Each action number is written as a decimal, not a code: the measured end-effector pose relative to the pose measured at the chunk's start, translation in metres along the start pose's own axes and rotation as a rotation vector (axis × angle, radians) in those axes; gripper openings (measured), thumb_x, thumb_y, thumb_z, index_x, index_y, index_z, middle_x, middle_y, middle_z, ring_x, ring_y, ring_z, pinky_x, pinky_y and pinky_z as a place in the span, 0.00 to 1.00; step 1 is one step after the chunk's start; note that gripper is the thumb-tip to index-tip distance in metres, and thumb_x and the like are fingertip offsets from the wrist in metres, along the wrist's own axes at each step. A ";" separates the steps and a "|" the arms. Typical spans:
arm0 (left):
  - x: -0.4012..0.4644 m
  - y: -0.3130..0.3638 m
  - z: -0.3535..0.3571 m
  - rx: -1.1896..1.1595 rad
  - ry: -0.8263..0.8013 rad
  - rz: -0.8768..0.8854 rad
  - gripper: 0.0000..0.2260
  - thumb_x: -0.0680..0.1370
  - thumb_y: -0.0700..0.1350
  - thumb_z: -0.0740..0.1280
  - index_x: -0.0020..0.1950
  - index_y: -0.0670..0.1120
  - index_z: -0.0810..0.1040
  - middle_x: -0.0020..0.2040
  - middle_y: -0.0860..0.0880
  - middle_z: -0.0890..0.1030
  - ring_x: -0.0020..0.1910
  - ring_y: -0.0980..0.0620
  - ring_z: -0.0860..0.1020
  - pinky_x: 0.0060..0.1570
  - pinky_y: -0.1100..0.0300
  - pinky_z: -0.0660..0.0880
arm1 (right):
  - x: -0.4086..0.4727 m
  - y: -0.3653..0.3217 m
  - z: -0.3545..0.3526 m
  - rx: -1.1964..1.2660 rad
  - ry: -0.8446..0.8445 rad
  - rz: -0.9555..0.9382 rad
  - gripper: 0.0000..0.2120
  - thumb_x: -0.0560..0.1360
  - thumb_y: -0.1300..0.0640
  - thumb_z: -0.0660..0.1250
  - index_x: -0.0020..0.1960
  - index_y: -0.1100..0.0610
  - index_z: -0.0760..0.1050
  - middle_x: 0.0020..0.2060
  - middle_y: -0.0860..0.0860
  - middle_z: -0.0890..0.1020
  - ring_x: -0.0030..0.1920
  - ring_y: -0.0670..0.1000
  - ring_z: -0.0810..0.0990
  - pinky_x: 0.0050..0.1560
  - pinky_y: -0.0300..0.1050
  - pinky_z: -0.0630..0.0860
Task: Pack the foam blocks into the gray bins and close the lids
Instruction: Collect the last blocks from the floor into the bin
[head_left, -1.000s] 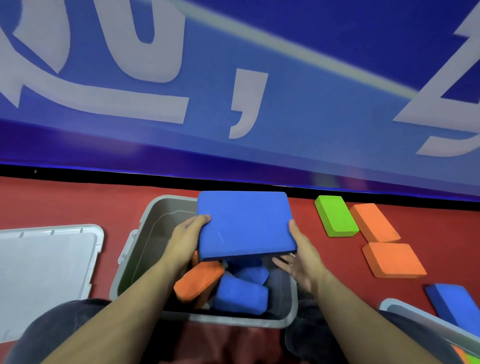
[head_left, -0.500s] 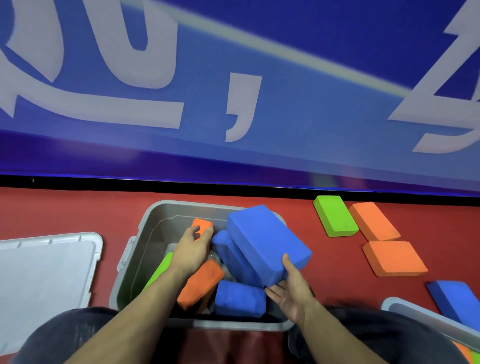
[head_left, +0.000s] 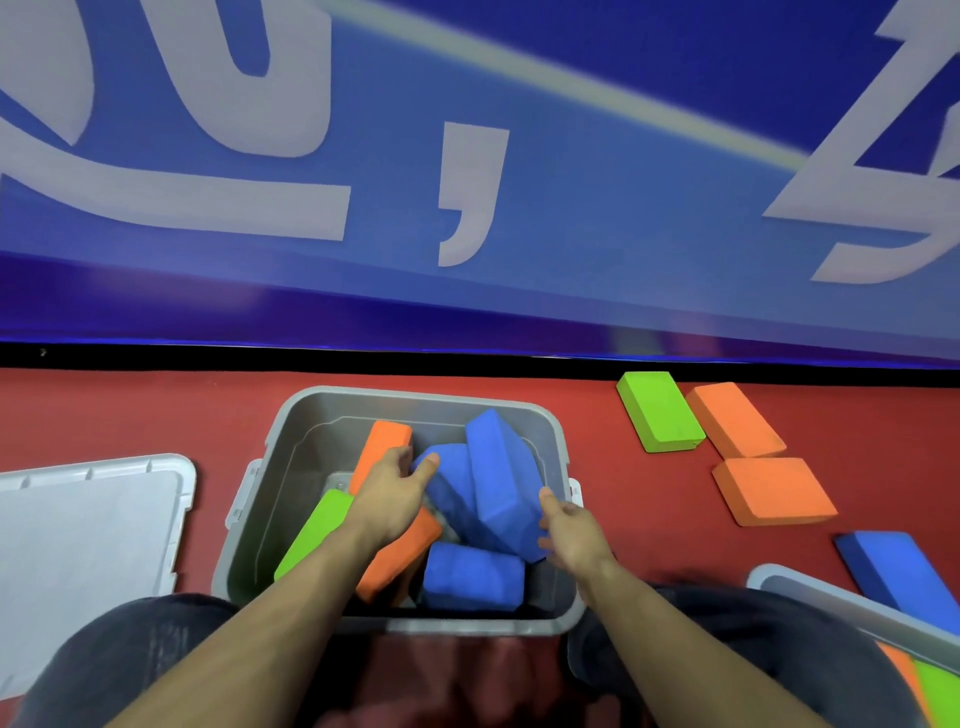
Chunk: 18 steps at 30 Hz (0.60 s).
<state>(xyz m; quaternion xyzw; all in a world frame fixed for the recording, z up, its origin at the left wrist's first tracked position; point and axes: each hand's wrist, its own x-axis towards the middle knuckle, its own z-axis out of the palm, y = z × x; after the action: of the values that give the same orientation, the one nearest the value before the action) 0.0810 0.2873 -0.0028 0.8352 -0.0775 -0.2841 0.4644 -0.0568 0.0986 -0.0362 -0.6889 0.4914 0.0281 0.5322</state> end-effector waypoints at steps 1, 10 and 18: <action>0.000 0.002 0.002 0.020 -0.011 0.026 0.28 0.83 0.56 0.63 0.78 0.43 0.65 0.76 0.45 0.69 0.73 0.48 0.70 0.73 0.55 0.64 | 0.001 -0.001 -0.006 -0.007 0.016 -0.040 0.31 0.79 0.37 0.61 0.56 0.67 0.78 0.50 0.63 0.84 0.53 0.62 0.84 0.61 0.60 0.77; 0.011 0.058 0.082 0.083 -0.127 0.128 0.28 0.81 0.59 0.65 0.77 0.48 0.66 0.72 0.46 0.74 0.68 0.48 0.75 0.72 0.49 0.67 | 0.015 -0.009 -0.120 -0.162 0.152 -0.297 0.31 0.80 0.39 0.63 0.79 0.50 0.64 0.76 0.50 0.70 0.74 0.52 0.70 0.75 0.54 0.66; 0.004 0.129 0.195 0.115 -0.260 0.211 0.29 0.81 0.61 0.64 0.78 0.49 0.66 0.73 0.52 0.71 0.70 0.52 0.72 0.65 0.61 0.69 | 0.033 0.029 -0.239 0.041 0.318 -0.187 0.32 0.81 0.38 0.62 0.79 0.53 0.64 0.76 0.51 0.70 0.75 0.53 0.68 0.75 0.51 0.63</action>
<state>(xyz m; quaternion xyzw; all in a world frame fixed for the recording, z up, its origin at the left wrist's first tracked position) -0.0050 0.0711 0.0224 0.8038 -0.2403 -0.3345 0.4292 -0.1762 -0.1031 0.0275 -0.7164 0.5036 -0.1407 0.4619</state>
